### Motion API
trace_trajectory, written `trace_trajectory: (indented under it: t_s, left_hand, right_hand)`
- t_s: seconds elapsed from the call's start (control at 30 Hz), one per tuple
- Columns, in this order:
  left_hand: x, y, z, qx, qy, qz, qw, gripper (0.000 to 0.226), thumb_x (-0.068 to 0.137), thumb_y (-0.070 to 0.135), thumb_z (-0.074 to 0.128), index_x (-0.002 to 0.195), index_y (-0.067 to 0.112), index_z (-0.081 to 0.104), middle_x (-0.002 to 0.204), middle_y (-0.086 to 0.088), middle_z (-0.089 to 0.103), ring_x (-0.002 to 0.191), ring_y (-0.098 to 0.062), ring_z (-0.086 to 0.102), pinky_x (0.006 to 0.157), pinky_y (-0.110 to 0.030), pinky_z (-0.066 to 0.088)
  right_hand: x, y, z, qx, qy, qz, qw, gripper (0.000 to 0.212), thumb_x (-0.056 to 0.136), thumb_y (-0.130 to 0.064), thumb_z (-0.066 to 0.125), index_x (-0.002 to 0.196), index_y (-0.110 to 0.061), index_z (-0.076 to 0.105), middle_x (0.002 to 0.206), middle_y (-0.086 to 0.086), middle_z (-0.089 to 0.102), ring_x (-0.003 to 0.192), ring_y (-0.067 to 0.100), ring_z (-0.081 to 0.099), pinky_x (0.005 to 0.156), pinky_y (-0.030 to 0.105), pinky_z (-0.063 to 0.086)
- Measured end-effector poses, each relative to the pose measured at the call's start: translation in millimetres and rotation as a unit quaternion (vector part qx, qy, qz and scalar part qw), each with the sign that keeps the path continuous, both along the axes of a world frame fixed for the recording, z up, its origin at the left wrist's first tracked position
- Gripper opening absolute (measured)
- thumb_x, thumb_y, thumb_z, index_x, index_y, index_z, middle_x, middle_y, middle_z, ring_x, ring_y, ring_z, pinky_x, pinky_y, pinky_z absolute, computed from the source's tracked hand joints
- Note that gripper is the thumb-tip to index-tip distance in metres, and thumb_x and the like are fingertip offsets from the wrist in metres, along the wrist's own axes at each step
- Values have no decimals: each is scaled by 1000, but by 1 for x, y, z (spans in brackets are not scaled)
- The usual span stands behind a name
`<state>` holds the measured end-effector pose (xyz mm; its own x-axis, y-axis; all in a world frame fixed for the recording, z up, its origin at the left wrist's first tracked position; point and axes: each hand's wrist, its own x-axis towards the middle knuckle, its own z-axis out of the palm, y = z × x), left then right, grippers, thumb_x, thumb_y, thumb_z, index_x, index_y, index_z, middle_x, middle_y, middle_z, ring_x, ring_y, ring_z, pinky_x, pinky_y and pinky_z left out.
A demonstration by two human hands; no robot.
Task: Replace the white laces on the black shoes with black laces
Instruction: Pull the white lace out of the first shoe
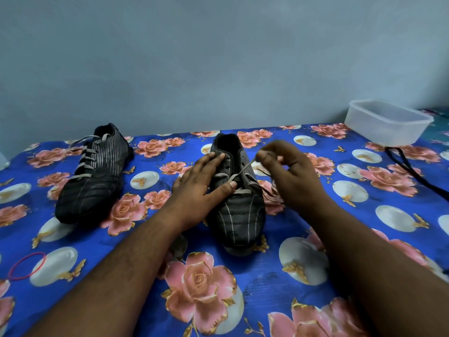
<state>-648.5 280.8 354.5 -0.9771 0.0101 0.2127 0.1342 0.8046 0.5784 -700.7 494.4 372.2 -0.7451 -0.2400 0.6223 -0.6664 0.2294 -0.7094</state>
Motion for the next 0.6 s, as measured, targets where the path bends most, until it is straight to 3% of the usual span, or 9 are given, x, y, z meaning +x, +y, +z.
trace_trajectory:
  t_s: [0.07, 0.13, 0.23, 0.33, 0.47, 0.6]
  left_hand:
    - [1, 0, 0, 3, 0, -1, 1000, 89, 73, 85, 31, 154, 52, 22, 165, 23, 15, 151, -4, 16, 122, -52, 14]
    - [1, 0, 0, 0, -2, -1, 1000, 89, 73, 85, 30, 154, 52, 22, 165, 23, 14, 151, -4, 16, 123, -52, 13]
    - [1, 0, 0, -6, -6, 0, 1000, 89, 72, 85, 29, 155, 52, 20, 165, 23, 13, 151, -4, 15, 123, -50, 12]
    - [1, 0, 0, -7, -8, 0, 1000, 90, 72, 86, 28, 155, 52, 20, 165, 22, 12, 151, -5, 14, 122, -50, 12]
    - [0, 0, 0, -8, -8, -1, 1000, 89, 73, 86, 27, 155, 52, 19, 166, 22, 12, 151, -5, 14, 122, -49, 13]
    - [0, 0, -1, -10, -1, 1, 1000, 87, 73, 85, 28, 154, 53, 20, 165, 22, 14, 151, -4, 15, 121, -49, 13]
  right_hand:
    - [1, 4, 6, -89, -25, -21, 995, 23, 96, -28, 59, 82, -10, 62, 75, 8, 56, 71, 7, 48, 68, 25, 39]
    - [-2, 7, 7, -91, -27, -65, 993, 29, 95, -30, 58, 81, -4, 59, 73, 13, 51, 70, 9, 44, 66, 27, 37]
    - [-10, 9, -3, 54, 17, -145, 988, 23, 89, -45, 54, 94, -25, 65, 94, -3, 60, 94, 14, 52, 86, 33, 40]
    - [-8, 6, -8, 186, 74, -146, 969, 36, 88, -61, 53, 114, -39, 67, 120, -7, 58, 119, 21, 45, 98, 38, 33]
    - [-3, -2, -11, 260, 113, -102, 954, 37, 88, -68, 50, 98, -38, 71, 107, -14, 61, 117, 22, 47, 96, 51, 38]
    - [-5, -2, -12, 193, 105, -69, 973, 28, 90, -56, 54, 91, -33, 69, 98, -16, 61, 110, 19, 49, 94, 48, 40]
